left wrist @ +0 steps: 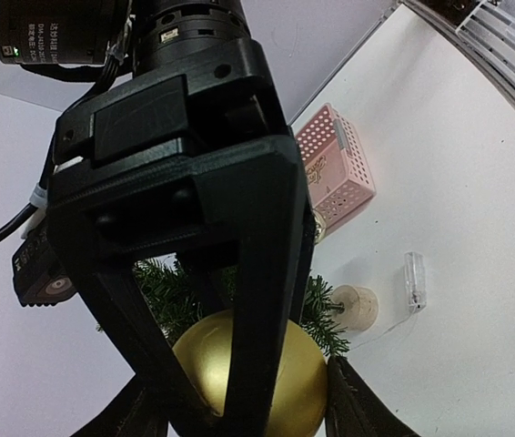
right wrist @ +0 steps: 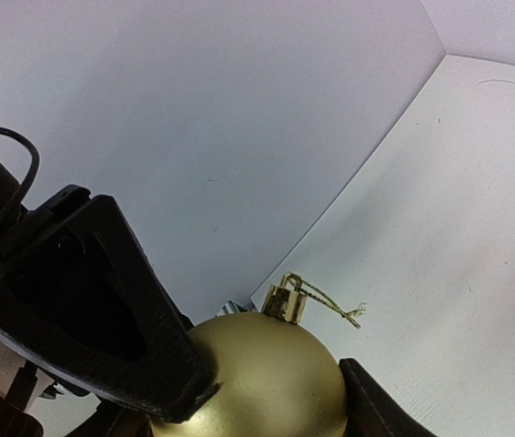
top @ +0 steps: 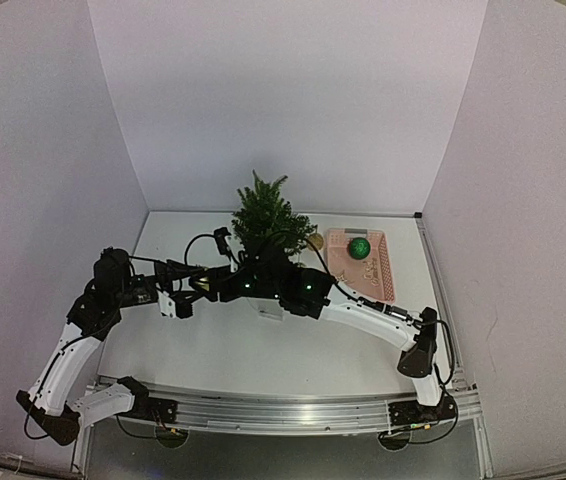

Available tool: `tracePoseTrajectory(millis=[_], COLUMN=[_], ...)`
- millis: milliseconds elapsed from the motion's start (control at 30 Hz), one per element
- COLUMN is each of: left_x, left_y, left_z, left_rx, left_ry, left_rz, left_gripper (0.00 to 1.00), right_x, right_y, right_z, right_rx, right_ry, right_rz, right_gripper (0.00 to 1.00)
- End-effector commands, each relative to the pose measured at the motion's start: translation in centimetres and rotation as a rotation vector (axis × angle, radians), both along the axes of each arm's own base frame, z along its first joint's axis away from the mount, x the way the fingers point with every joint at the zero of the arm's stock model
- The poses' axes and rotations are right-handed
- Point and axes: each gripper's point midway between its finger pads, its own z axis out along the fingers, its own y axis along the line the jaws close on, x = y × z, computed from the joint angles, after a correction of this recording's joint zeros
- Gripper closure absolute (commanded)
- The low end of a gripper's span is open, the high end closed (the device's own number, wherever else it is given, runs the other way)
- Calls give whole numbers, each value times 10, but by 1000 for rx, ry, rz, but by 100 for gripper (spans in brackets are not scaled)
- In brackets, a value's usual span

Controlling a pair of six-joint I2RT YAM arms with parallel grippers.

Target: Decorate the small christmas tree

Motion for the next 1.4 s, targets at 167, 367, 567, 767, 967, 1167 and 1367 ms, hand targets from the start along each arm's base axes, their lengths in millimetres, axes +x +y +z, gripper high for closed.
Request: tracePoseTrajectory(millis=[167, 367, 567, 767, 967, 1167, 1367], left_x=[2, 9, 42, 72, 72, 78, 61], left_y=[0, 3, 5, 13, 16, 31, 24], left_z=[19, 21, 35, 63, 85, 117, 131], left_rx=[-58, -90, -239, -507, -781, -1015, -1024], left_ry=[60, 121, 330, 702, 1124, 1299, 1371], left_rz=[40, 96, 275, 475, 487, 423, 254], left_gripper=[100, 100, 100, 100, 100, 100, 100], right_x=[-3, -4, -18, -28, -13, -2, 7], right_y=[-14, -29, -50, -87, -114, -97, -52], right_z=[29, 44, 73, 82, 63, 58, 69], right_rx=[45, 53, 77, 50, -20, 21, 125], right_ry=[-65, -103, -207, -290, -313, -351, -380], right_rz=[5, -3, 45, 29, -95, -116, -67], right_gripper=[28, 16, 12, 14, 24, 32, 33])
